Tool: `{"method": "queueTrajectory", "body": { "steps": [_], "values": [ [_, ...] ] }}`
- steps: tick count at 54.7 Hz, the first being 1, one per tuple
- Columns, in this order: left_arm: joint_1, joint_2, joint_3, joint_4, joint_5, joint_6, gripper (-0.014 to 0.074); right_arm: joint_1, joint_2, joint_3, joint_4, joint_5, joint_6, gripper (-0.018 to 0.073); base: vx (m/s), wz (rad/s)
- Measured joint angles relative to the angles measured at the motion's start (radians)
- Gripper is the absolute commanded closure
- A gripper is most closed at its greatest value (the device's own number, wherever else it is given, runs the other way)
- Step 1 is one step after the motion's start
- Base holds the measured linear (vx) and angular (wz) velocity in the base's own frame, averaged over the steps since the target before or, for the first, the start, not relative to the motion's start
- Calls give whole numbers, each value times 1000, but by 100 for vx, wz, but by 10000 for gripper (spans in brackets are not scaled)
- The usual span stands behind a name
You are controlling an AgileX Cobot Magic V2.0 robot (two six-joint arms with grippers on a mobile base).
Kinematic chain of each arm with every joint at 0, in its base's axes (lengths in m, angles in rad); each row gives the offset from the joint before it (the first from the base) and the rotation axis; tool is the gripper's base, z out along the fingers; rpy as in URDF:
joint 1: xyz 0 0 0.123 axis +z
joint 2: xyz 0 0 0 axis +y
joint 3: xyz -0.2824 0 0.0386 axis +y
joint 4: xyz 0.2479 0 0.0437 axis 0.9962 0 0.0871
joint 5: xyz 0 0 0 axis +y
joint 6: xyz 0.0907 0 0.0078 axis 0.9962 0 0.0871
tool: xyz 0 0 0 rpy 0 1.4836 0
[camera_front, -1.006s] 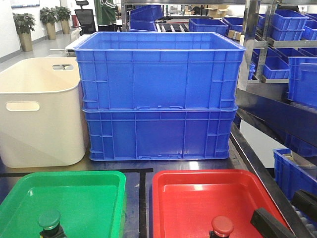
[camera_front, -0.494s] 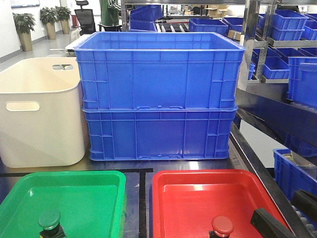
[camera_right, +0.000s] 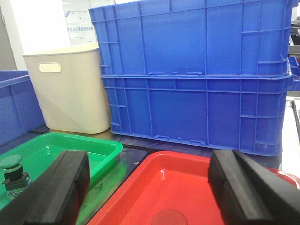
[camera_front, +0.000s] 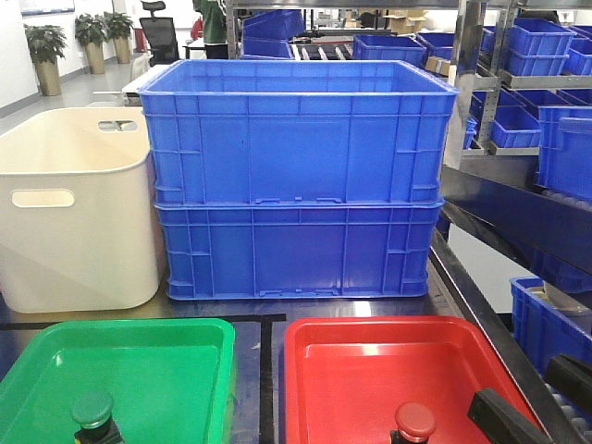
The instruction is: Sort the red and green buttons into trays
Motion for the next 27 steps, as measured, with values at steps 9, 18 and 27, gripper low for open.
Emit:
{"method": "queueTrajectory", "body": {
  "steps": [9, 18, 27],
  "values": [
    [95, -119, 184, -106, -207, 13, 604, 0, 0, 0, 0, 0, 0, -25, 0, 0],
    [132, -158, 267, -143, -192, -91, 603, 0, 0, 0, 0, 0, 0, -25, 0, 0],
    [132, -160, 269, -148, -110, -109, 603, 0, 0, 0, 0, 1, 0, -25, 0, 0]
  ]
}}
